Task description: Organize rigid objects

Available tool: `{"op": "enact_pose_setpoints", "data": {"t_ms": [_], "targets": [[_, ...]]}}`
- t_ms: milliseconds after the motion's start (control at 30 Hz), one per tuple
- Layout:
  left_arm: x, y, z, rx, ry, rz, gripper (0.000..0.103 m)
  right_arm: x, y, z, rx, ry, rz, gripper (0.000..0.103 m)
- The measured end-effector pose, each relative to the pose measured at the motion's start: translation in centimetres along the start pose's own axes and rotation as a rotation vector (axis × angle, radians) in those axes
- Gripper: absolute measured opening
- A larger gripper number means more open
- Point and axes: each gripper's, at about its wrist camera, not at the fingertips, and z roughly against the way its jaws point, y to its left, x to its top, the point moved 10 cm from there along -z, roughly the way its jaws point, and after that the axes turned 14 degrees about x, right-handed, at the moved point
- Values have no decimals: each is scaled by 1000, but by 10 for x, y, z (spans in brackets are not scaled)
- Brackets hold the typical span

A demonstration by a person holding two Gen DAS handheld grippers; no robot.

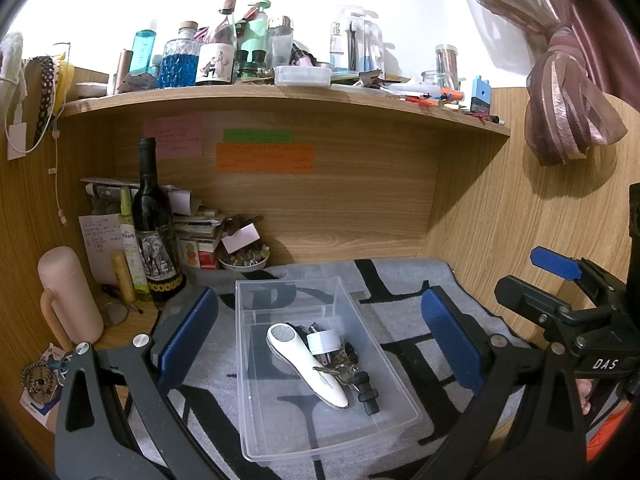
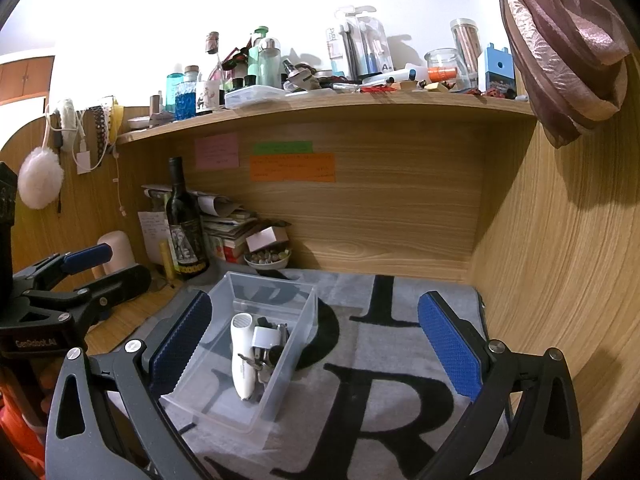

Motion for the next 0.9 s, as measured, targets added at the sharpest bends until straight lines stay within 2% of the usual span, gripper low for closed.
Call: {"op": "enact_pose_setpoints", "data": {"t_ms": [467, 900], "targets": [[0, -2, 0, 0, -26, -2, 103, -1, -1, -1, 16, 8, 24, 103], [-1, -3, -2, -9, -14, 0, 103, -3, -2, -4, 26, 19, 29, 103]]}}
